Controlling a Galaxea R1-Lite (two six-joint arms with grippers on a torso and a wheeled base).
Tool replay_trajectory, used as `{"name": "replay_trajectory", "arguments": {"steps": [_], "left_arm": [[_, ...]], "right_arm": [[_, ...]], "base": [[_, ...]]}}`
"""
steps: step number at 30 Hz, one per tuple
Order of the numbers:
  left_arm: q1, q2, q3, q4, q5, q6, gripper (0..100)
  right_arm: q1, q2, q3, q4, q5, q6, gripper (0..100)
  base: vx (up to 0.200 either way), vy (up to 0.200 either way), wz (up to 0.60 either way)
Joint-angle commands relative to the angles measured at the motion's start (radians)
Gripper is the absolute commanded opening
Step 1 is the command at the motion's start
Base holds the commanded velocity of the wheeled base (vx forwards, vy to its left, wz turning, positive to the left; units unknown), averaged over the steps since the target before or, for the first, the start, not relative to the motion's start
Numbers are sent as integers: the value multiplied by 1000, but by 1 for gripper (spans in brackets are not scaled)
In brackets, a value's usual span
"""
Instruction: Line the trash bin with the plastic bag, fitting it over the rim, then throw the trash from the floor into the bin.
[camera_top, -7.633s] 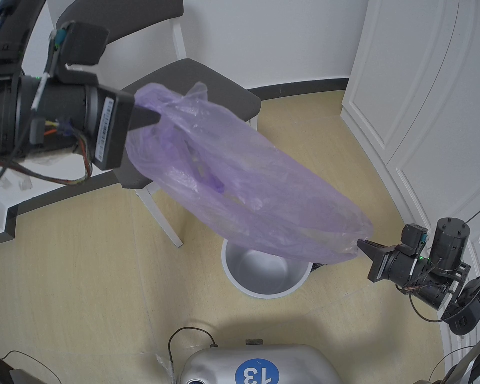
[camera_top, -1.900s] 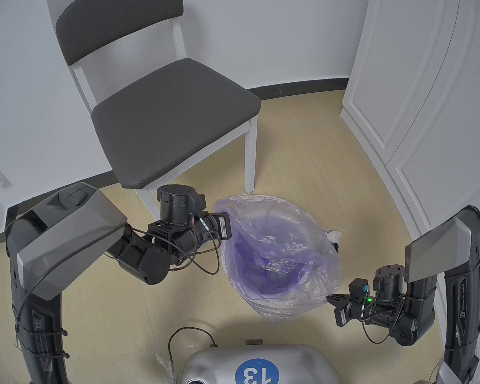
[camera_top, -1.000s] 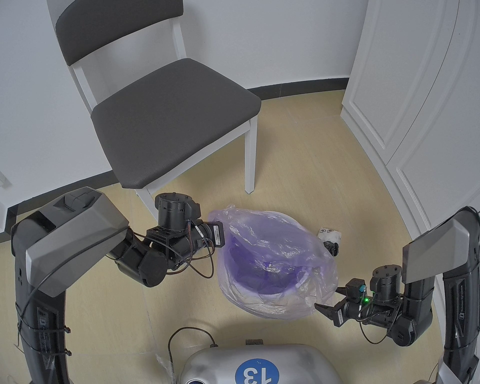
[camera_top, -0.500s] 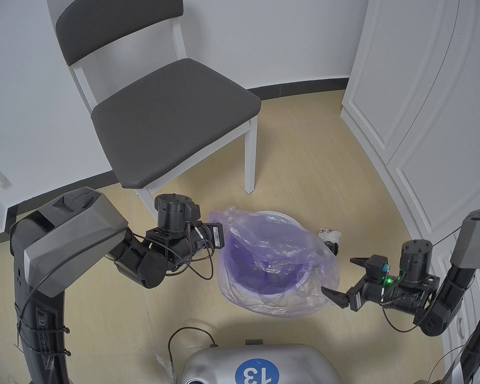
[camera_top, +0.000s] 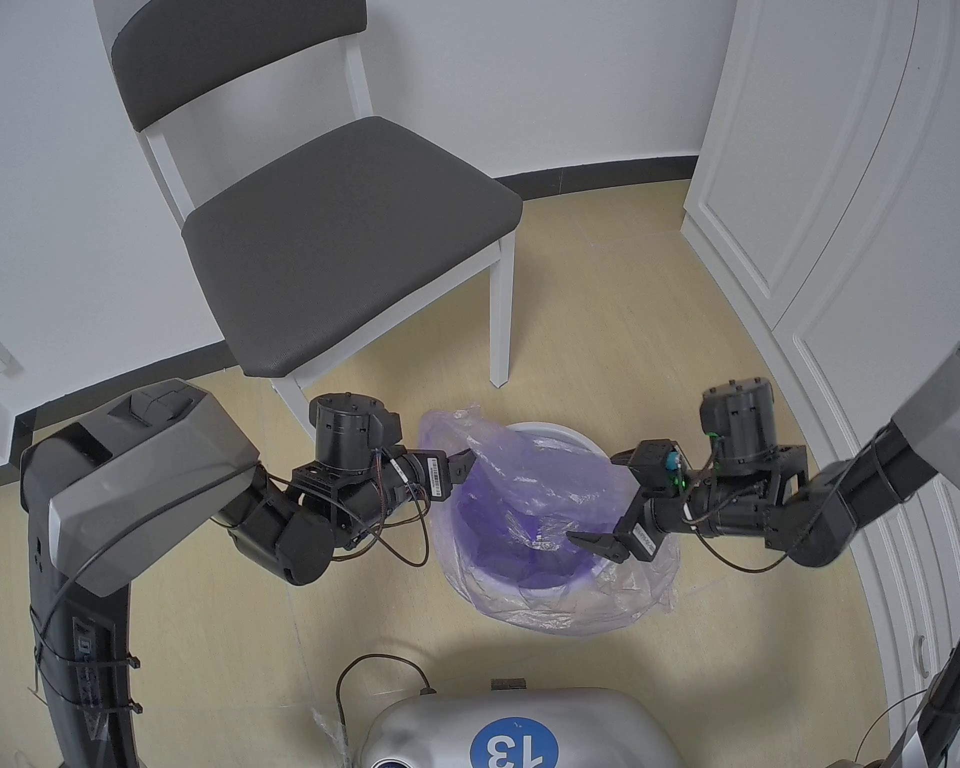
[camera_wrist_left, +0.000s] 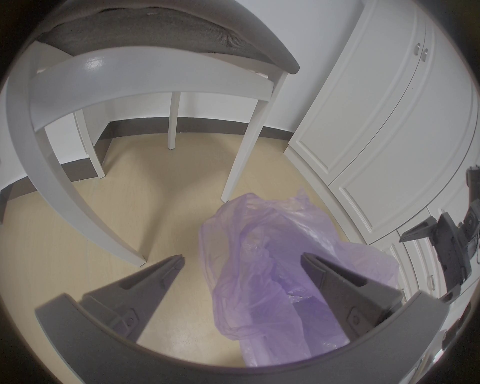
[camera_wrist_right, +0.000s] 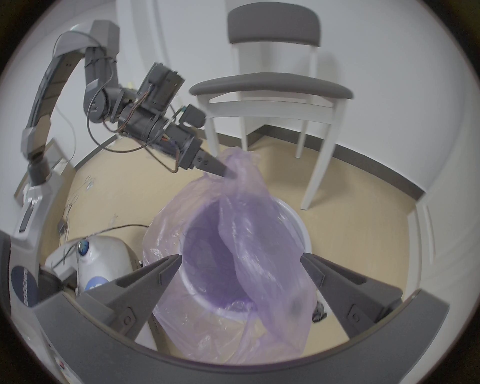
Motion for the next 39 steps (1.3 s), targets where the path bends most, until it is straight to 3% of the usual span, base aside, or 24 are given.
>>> {"name": "replay_trajectory", "arguments": {"steps": [1, 12, 13, 24, 29, 39], "left_arm": [[0, -8, 66, -60, 2, 0, 100], [6, 4, 100, -119, 0, 0, 100], [6, 6, 101, -123, 0, 0, 100], [10, 6, 74, -123, 2, 0, 100], [21, 59, -40, -92, 2, 6, 100], [30, 107, -156, -25, 13, 20, 100]], "right_arm": [[2, 107, -176, 136, 37, -73, 100], [-12, 203, -289, 181, 37, -72, 100], [-12, 213, -291, 171, 36, -70, 0], [-59, 182, -343, 168, 36, -58, 0], [-75, 236, -471, 165, 27, 19, 0], [-75, 311, -593, 158, -1, 34, 0]], "base": [[0, 0, 0], [0, 0, 0], [0, 0, 0], [0, 0, 0], [0, 0, 0], [0, 0, 0]]}}
